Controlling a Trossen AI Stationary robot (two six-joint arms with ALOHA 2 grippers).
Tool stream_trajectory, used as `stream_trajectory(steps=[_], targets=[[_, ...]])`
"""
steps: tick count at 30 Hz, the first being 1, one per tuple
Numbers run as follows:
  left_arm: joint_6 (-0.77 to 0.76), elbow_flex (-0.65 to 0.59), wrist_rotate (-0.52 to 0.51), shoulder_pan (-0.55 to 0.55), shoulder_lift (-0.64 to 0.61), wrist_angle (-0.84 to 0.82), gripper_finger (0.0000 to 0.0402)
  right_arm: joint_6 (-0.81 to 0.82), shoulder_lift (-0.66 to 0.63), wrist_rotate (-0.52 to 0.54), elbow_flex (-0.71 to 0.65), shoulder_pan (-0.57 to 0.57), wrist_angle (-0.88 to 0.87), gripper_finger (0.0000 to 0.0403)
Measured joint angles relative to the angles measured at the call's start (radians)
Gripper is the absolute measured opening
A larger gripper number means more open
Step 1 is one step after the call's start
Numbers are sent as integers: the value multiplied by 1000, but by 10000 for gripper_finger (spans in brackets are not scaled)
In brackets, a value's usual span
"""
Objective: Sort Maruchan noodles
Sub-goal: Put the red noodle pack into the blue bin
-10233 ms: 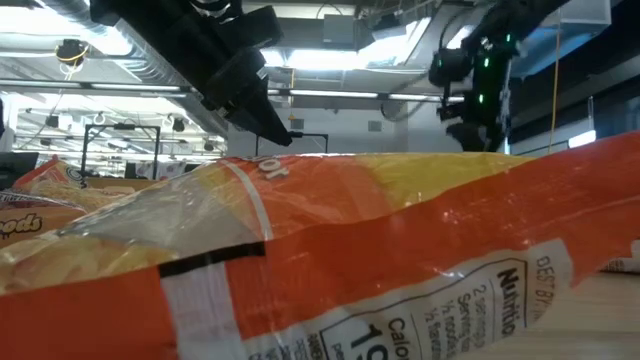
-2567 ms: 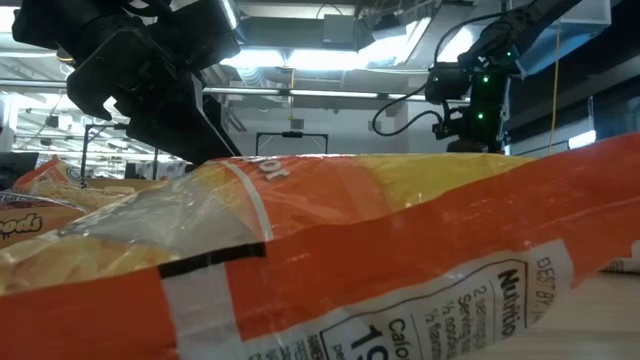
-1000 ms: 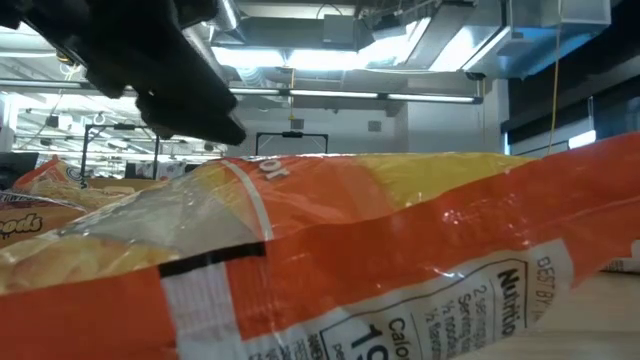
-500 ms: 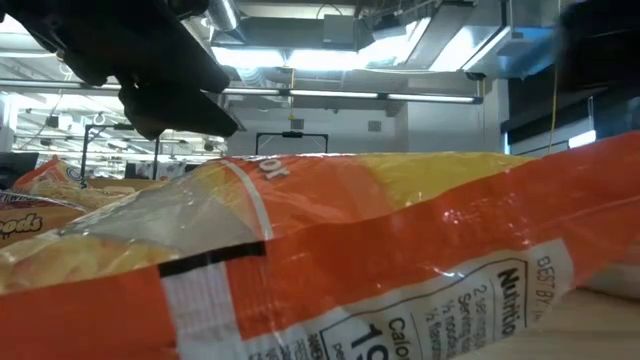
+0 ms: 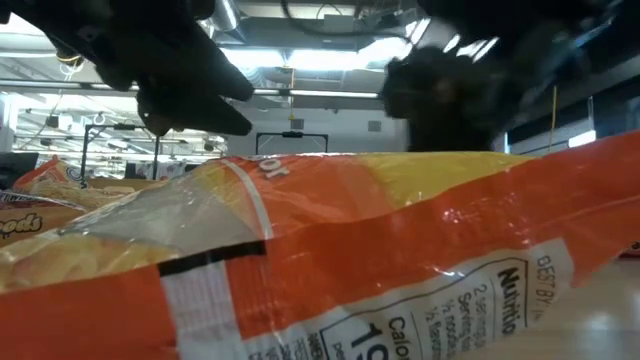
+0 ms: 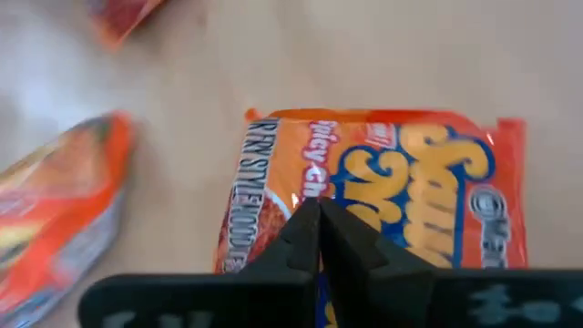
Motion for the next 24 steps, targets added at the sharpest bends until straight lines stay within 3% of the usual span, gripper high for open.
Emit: stream_trajectory(steps=[6,11,15,24], targets=[[56,0,-56,45,0,-1,223,-205,13,0,-1,-158,146,12],[88,0,-120,106,33,51,223,-351,-22,-97,0,-226,191,12],[117,0,-131,160,125,151,223,-341,-95,-195,0,-274,53,12],[167,0,5,246,288,306,223,-237,-186,-422,0,-393,-291,16]])
